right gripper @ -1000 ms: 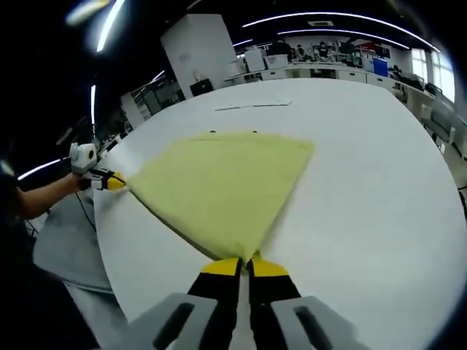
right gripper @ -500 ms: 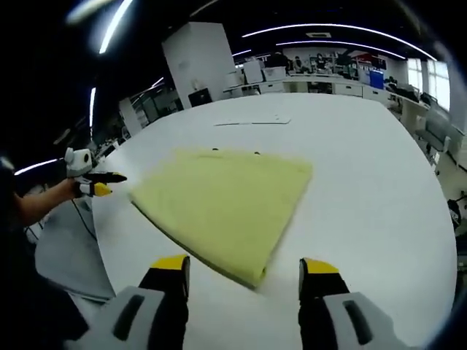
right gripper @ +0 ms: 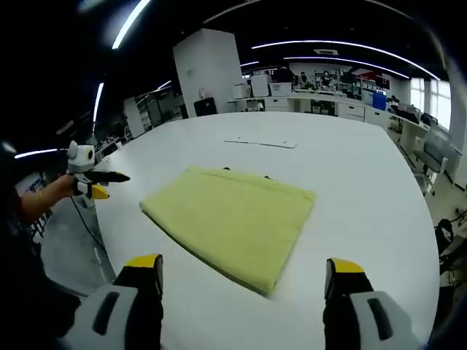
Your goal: Fold the garment on the visible template until the final outline fits inside the template.
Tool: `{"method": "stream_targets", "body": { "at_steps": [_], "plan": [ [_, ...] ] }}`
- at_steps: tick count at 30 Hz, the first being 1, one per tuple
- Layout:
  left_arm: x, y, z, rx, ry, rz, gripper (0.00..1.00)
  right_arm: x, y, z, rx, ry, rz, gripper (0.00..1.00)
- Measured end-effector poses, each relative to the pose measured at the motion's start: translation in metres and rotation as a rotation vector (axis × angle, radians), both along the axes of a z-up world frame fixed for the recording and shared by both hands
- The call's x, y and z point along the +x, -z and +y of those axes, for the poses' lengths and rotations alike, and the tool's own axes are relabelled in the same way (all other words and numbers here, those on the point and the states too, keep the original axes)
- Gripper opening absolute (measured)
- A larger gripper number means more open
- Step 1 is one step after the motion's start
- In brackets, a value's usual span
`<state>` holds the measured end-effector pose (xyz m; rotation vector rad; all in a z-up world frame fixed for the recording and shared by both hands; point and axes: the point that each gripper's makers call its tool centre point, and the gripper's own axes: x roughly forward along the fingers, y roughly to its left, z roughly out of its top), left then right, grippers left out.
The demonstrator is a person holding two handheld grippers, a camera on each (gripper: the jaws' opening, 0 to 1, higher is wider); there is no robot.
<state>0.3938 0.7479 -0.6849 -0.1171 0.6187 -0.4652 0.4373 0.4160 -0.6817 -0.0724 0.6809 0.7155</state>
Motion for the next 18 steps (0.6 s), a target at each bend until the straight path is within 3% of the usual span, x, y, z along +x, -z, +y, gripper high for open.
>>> {"method": "stream_targets", "body": {
  "at_steps": [3,9,18],
  "plan": [
    [-0.004,-0.010,-0.003,0.020,0.006,-0.021,0.99,-0.004,-0.009,0.003,0.014,0.011,-0.013,1.00],
    [-0.009,-0.020,-0.007,0.063,0.001,-0.052,0.99,-0.012,-0.019,0.005,0.026,0.027,-0.027,1.00],
    [-0.015,-0.020,-0.008,0.097,-0.010,-0.048,0.99,-0.025,-0.016,0.001,-0.046,0.003,-0.062,1.00]
  ]
}}
